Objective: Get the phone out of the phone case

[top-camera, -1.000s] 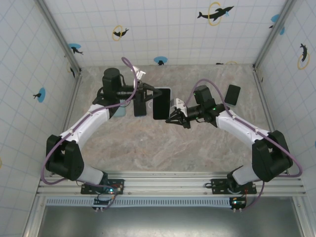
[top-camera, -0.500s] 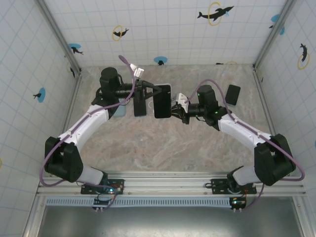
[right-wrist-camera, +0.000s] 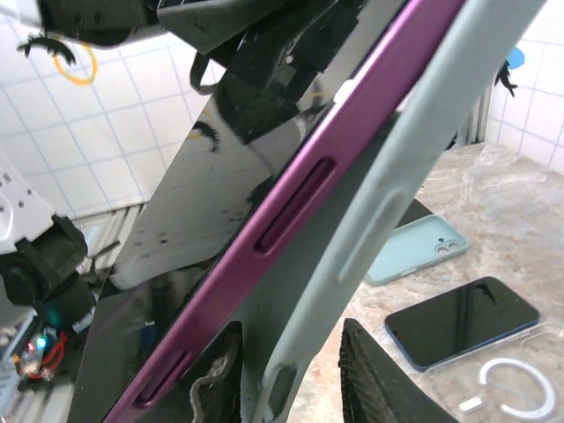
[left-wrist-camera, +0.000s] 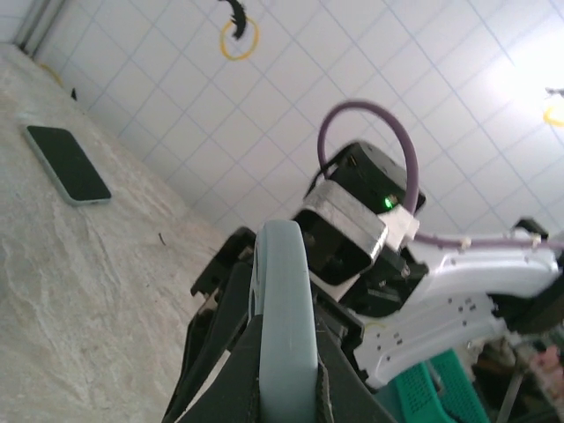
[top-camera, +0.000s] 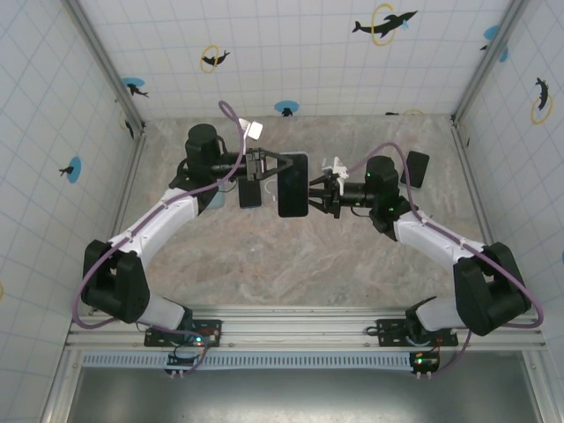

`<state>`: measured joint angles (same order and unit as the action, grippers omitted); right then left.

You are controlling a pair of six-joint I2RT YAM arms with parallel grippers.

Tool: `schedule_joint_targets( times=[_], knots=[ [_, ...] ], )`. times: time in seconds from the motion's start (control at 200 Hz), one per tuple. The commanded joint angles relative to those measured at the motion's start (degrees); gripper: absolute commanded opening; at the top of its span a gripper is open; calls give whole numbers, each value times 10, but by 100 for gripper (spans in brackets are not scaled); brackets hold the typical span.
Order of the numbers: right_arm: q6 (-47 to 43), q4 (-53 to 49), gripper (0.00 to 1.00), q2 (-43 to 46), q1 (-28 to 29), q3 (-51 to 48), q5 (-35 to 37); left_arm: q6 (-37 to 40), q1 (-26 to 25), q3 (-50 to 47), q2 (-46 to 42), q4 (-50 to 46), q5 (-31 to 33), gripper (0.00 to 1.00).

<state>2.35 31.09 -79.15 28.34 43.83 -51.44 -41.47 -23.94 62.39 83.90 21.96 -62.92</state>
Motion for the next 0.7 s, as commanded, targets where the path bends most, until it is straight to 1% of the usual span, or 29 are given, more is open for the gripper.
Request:
schedule_joint_targets(
  times=[0.0, 0.065, 0.14, 0.205, 0.3, 0.425, 0.485, 0.551, 0.606, 0.636, 0.691],
  knots=[
    [154, 148, 34, 11, 10, -33, -18, -118, 0, -25, 10, 110, 119, 0],
    [242, 207, 35, 8, 11, -54, 3, -164, 0, -43, 7, 153, 154, 0],
    [312, 245, 35, 7, 16, -67, 26, -211, 0, -60, 3, 204, 180, 0],
    [371, 268, 37, 6, 27, -76, 56, -244, 0, -90, 0, 237, 206, 0],
    [463, 289, 38, 3, 40, -88, 118, -271, 0, -101, 2, 263, 225, 0],
    [613, 360, 37, -4, 61, -119, 208, -291, 0, -113, 5, 276, 247, 0],
    [656, 383, 36, -9, 73, -126, 231, -311, 0, -120, 11, 296, 251, 0],
    [690, 384, 35, -9, 86, -129, 264, -335, 0, -128, 19, 319, 255, 0],
    [703, 381, 33, -6, 95, -133, 289, -346, 0, -132, 24, 332, 258, 0],
    [710, 377, 32, -2, 96, -135, 317, -353, 0, -133, 28, 336, 257, 0],
    [713, 367, 30, 6, 97, -137, 339, -364, 0, -137, 33, 347, 257, 0]
  ],
)
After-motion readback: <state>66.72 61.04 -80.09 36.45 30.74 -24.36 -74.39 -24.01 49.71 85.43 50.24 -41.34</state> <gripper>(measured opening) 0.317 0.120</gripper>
